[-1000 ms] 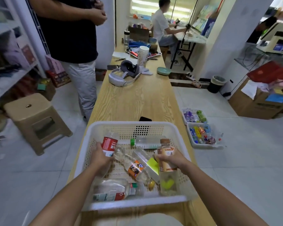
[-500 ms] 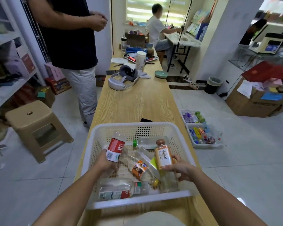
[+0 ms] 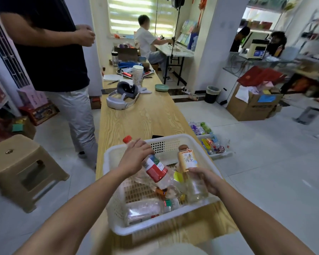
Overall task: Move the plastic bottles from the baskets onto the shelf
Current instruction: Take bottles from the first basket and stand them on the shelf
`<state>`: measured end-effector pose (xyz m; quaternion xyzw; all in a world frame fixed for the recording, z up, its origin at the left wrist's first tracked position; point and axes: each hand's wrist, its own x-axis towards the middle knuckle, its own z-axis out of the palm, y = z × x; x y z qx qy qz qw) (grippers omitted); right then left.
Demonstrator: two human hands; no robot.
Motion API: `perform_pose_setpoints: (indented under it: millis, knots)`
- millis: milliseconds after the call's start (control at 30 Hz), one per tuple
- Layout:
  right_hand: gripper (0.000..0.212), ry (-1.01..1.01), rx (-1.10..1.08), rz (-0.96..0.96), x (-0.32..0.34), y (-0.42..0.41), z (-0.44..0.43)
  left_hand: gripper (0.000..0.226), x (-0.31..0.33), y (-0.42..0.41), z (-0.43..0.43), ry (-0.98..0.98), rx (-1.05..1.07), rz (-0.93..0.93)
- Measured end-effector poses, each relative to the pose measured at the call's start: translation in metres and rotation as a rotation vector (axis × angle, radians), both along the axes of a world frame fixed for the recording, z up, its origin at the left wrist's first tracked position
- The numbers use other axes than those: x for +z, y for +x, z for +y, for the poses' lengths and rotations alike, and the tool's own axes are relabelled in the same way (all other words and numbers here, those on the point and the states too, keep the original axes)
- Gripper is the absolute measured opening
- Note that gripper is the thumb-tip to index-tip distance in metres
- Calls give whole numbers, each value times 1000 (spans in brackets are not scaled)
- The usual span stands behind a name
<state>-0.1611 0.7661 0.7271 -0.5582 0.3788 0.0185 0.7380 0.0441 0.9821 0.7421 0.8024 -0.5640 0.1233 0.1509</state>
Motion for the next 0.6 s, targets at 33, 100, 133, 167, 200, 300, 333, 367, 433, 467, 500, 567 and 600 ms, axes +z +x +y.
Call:
perform_pose_setpoints:
  millis: [33,100,133,167,200,300,333,367,433,467,500,567,600]
  knots:
    - [70,57,-48,-52,2,-4,6,37,4,1,-1,-13,-73,-99]
    - [86,154,-118,-146,5,-13,20,25,11,1,-6,-12,-215,-259]
    - [94,188,-148,-185,7,-16,27,25,13,-2,-10,-1,-276,-332]
    - [97,221,-171,-223,8,-20,33,21,13,-5,-13,12,-332,-388]
    - [97,256,-195,-264,8,-24,39,19,12,-10,-15,21,-382,-427]
    - [90,362,-282,-375,7,-37,56,24,12,-26,-17,15,-453,-474]
    - [86,400,-315,-401,5,-43,60,26,13,-32,-17,-4,-475,-473]
    - [82,441,-342,-427,5,-48,66,31,15,-39,-16,-16,-501,-465]
    - [76,480,-389,-473,7,-60,72,43,20,-50,-16,-51,-554,-468]
    - [74,480,-394,-489,10,-66,74,46,23,-55,-17,-78,-576,-493]
    - [72,485,-384,-504,14,-73,77,45,26,-60,-19,-108,-599,-531]
    - [67,487,-367,-522,22,-90,80,44,31,-69,-25,-165,-645,-616]
    - [66,470,-368,-521,25,-99,80,50,35,-74,-28,-180,-661,-642]
